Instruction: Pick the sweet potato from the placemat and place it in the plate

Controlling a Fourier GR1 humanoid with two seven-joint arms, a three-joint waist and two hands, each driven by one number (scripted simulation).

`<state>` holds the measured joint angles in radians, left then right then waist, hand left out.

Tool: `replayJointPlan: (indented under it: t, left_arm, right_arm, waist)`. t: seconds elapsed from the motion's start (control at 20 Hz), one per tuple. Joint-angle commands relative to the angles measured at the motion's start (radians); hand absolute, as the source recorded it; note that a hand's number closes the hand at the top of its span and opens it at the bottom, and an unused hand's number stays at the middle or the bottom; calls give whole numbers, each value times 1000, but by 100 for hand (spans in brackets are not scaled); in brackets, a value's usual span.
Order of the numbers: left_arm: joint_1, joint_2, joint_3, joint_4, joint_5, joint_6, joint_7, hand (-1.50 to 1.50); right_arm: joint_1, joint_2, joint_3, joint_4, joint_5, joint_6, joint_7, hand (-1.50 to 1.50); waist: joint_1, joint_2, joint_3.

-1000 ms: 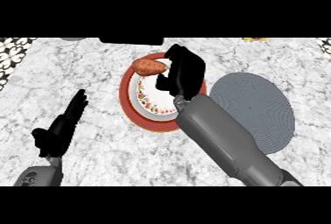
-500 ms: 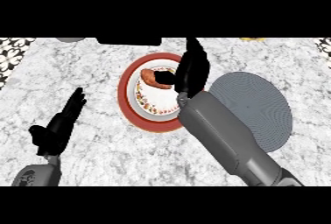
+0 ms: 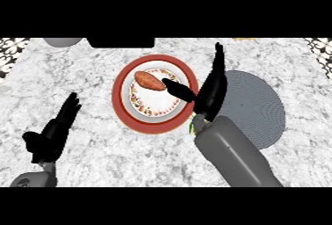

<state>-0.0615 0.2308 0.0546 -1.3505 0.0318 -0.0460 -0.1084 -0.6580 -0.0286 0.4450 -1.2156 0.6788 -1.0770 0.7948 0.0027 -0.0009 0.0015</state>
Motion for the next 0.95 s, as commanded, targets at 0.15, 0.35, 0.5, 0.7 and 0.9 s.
replayJointPlan:
  t: [0.15,0.35,0.5,0.7,0.9]
  left_arm:
    - [0,-22,2,53,-20,12,-43,0]
    - [0,30,36,8,19,-44,-11,0]
    - [-15,12,41,43,9,-36,-35,0]
    - [43,-9,32,-21,-12,-22,-30,0]
    - [-1,0,54,51,-5,-55,-49,0]
  right_arm:
    - [371,-190,92,-397,-189,-8,-201,-150]
    - [493,-307,116,-481,-378,-3,-400,-150]
    - [544,-296,90,-423,-509,6,-611,-150]
    - [606,-269,2,-379,-585,106,-757,-150]
    - [663,-245,-88,-352,-638,168,-898,-150]
  waist:
    - [-17,-1,-1]
    - [-4,2,0]
    - [-1,3,0]
    - [-1,1,-1]
    - [-4,1,-1]
